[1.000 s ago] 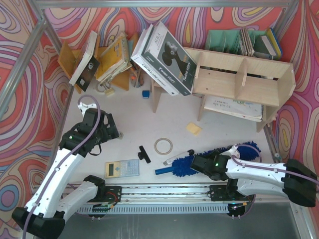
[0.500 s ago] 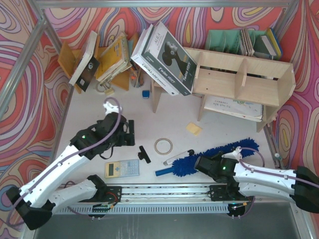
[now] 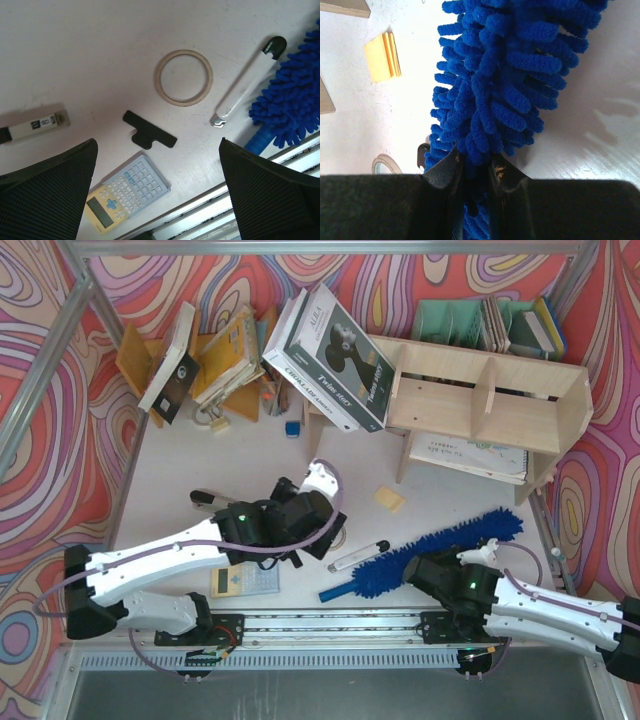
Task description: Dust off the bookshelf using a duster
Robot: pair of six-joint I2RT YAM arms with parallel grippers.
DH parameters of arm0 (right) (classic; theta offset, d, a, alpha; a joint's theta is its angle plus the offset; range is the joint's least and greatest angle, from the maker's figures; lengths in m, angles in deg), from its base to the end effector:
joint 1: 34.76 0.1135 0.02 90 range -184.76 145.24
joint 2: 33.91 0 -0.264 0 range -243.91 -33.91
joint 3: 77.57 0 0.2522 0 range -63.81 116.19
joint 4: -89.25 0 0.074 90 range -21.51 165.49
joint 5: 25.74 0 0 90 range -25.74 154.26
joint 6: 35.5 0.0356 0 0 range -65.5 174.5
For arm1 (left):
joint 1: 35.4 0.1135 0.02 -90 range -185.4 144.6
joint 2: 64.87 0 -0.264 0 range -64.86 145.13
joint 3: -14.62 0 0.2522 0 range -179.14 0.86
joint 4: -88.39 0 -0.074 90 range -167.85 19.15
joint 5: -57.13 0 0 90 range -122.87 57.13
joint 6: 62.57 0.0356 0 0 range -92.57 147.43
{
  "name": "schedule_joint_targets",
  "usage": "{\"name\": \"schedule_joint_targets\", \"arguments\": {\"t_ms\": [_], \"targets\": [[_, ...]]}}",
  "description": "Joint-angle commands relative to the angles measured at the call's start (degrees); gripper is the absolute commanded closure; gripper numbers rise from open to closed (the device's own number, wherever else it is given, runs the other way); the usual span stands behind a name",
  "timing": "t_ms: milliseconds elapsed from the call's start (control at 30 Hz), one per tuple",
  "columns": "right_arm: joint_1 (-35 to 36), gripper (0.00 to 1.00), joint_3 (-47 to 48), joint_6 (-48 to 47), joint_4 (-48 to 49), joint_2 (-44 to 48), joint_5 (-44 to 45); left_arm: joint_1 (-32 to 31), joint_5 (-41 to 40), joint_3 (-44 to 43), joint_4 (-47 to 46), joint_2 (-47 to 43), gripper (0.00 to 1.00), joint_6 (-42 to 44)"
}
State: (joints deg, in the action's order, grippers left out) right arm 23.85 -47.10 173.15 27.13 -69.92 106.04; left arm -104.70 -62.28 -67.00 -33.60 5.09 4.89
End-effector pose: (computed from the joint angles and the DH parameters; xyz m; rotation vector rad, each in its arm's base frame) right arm 0.0701 0.0693 0.1514 1.3401 1.9623 0.4461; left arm 0.1044 -0.2268 0.3365 0.6762 2.1603 -0.2367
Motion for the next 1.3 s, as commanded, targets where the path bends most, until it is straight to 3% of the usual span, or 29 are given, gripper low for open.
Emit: {"name": "schedule_joint_targets", "arguments": {"t_ms": [0,533,1000,1267], "targets": [[0.2,1.00,1.1,25.3,-4.1,0.9,4.4,-2.5,2.5,-0.8,-5.2,3.7,0.02,3.8],[0.2,1.00,7.1,24.9,-5.4,2.8,9.5,-8.7,14.4,5.6,-19.2,6.3,0.02,9.4],[0.1,1.00,9.8,22.7,-5.2,4.5,9.9,-8.6,17.9,12.6,-27.3,9.1,0.02,10.8],[0.2,1.00,10.5,21.8,-4.2,4.8,9.8,-8.6,17.1,14.5,-32.0,10.4,0.09,10.7]]}}
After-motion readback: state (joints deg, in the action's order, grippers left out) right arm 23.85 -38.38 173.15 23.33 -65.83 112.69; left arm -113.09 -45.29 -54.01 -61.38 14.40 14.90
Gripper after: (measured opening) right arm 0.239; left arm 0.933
